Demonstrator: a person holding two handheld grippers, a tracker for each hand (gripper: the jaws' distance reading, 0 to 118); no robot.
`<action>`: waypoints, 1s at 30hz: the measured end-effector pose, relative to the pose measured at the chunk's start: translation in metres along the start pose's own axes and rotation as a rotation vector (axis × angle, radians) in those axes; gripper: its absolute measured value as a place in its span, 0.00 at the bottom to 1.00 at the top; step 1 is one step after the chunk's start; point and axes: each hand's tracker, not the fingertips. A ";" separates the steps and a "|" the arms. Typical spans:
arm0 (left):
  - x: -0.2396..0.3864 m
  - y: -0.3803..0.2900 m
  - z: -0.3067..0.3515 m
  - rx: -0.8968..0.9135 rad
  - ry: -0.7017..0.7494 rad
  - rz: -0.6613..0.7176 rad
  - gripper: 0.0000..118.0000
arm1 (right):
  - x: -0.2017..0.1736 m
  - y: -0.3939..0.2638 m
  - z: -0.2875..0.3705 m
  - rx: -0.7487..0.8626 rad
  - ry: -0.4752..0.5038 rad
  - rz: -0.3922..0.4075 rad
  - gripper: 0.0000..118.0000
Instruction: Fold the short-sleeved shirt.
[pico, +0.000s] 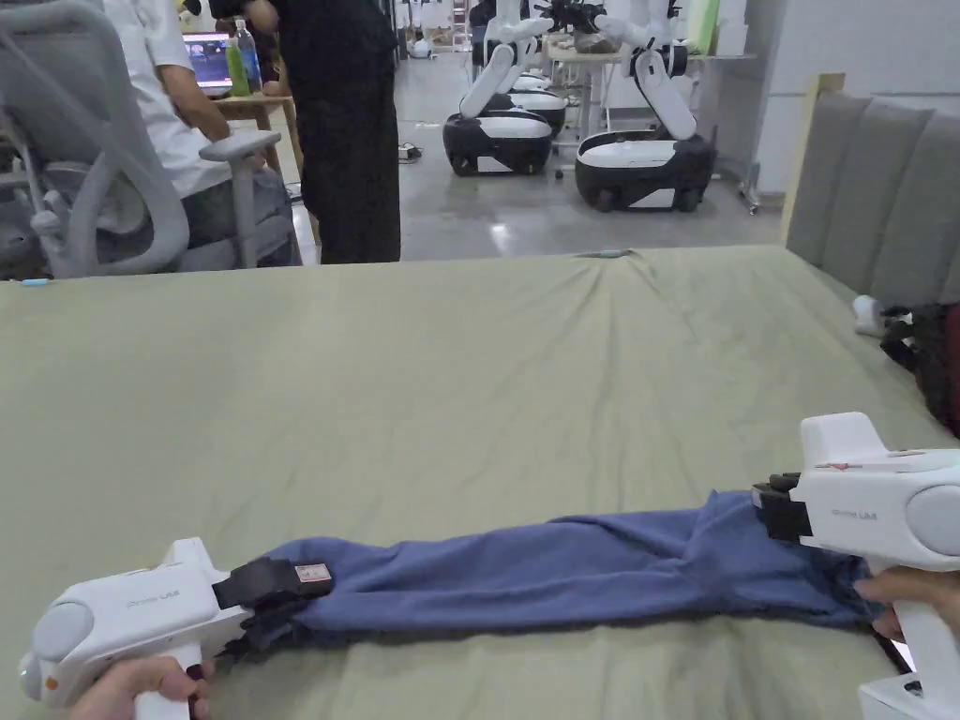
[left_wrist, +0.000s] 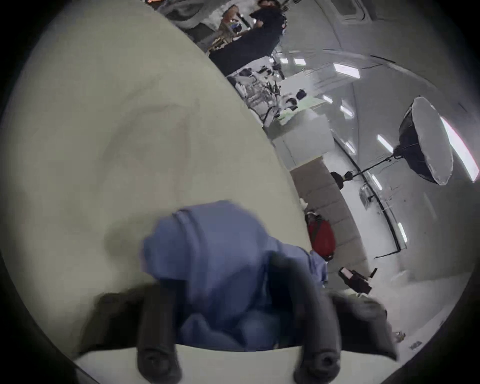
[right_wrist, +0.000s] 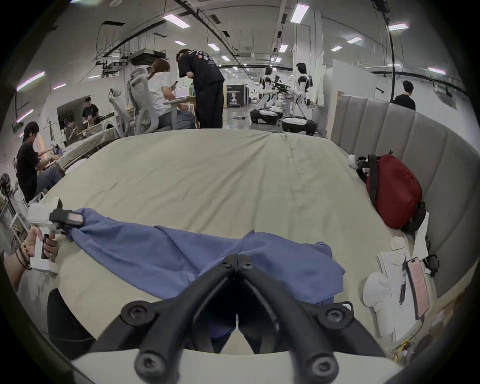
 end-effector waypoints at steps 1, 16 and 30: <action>-0.003 0.003 -0.006 -0.027 0.041 0.032 0.13 | 0.002 0.001 -0.002 0.001 0.006 -0.004 0.00; -0.019 0.030 0.132 0.207 0.298 -0.082 0.11 | -0.034 0.016 -0.010 0.029 0.048 -0.013 0.00; 0.065 0.000 0.144 0.241 0.182 -0.119 0.11 | -0.089 0.015 -0.022 0.030 -0.017 0.066 0.00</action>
